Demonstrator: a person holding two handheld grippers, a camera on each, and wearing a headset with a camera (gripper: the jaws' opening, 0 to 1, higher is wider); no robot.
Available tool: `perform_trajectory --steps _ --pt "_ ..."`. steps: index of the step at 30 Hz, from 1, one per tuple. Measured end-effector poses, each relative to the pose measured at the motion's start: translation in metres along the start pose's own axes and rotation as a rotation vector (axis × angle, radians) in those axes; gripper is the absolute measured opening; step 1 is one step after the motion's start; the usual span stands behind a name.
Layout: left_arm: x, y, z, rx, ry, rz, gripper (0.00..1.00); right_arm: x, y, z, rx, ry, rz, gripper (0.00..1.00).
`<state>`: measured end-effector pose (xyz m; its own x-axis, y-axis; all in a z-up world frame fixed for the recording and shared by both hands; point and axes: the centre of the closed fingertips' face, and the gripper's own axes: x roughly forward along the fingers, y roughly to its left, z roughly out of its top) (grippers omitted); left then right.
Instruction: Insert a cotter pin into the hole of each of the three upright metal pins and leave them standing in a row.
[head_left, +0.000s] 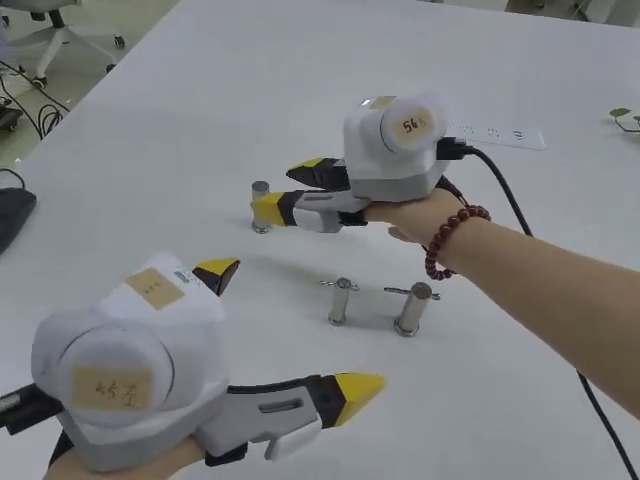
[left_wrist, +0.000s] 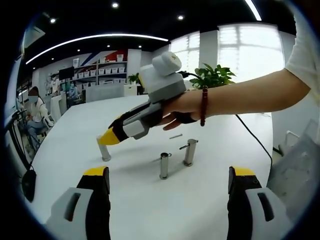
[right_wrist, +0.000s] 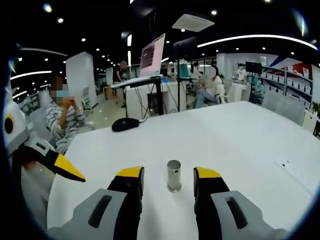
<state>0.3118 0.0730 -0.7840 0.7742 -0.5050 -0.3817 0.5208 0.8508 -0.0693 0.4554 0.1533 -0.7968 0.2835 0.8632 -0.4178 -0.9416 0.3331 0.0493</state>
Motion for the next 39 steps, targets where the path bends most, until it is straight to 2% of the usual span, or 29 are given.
perform_trajectory --steps 5,10,17,31,39 --pt "0.001 0.001 -0.001 -0.010 0.004 0.004 0.98 0.008 -0.002 -0.003 0.037 -0.009 0.006 0.35" --pt "0.001 0.003 -0.001 -0.024 0.008 0.007 0.95 0.018 -0.006 -0.009 0.036 -0.003 0.014 0.33" --pt "0.002 0.007 -0.003 -0.036 0.016 0.015 0.93 0.023 -0.004 -0.012 0.047 0.009 0.017 0.30" --pt "0.001 0.008 -0.005 -0.056 0.021 0.017 0.88 0.032 -0.008 -0.009 0.047 0.003 -0.002 0.18" --pt "0.001 0.010 -0.004 -0.055 0.020 0.023 0.87 0.033 -0.007 -0.008 0.006 0.002 -0.008 0.15"
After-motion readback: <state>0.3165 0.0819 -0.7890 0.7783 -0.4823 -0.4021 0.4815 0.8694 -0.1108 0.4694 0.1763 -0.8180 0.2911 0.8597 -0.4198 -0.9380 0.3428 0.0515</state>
